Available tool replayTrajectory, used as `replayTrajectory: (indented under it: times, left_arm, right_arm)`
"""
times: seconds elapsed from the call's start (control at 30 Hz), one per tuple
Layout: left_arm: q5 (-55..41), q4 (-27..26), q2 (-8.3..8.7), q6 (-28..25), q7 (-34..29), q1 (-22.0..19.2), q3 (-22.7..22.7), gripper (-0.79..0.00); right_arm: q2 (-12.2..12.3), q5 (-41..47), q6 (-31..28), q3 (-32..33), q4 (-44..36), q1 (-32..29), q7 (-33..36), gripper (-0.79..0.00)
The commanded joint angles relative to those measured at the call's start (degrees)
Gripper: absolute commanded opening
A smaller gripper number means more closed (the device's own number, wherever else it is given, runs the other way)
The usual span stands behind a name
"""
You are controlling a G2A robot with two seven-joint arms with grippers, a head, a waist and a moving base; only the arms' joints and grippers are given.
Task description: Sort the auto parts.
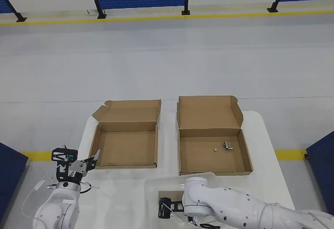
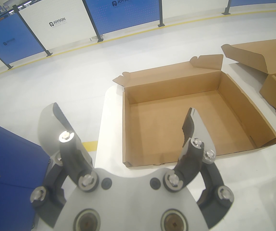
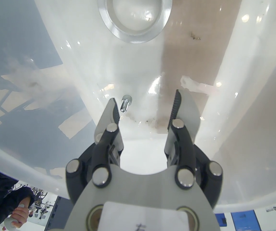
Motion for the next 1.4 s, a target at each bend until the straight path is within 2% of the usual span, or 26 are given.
replayTrajectory:
  times: [0.0, 0.37, 0.47, 0.83, 1.17, 1.37]
  left_arm:
    - [0.0, 0.0, 0.00, 0.0, 0.0, 0.0, 0.0, 0.000]
    - [0.0, 0.0, 0.00, 0.0, 0.0, 0.0, 0.0, 0.000]
    - [0.0, 0.0, 0.00, 0.0, 0.0, 0.0, 0.0, 0.000]
    - [0.0, 0.0, 0.00, 0.0, 0.0, 0.0, 0.0, 0.000]
    - [0.0, 0.0, 0.00, 0.0, 0.0, 0.0, 0.0, 0.000]
    - [0.0, 0.0, 0.00, 0.0, 0.0, 0.0, 0.0, 0.000]
  right_arm:
    - [0.0, 0.0, -0.1, 0.2, -0.1, -0.2, 0.2, -0.616]
    - [-0.1, 0.5, -1.2, 1.0, -0.6, -1.5, 1.6, -0.730]
    - [-0.1, 0.8, -1.5, 1.3, -0.6, -1.8, 2.0, -0.785]
    - [0.2, 0.6, -0.9, 3.1, -1.0, -2.4, 1.8, -0.785]
    - [3.4, 2.3, -0.2, 9.8, -6.5, -5.0, 1.4, -0.785]
    - [3.5, 2.6, -0.1, 10.2, -6.6, -5.1, 1.3, -0.785]
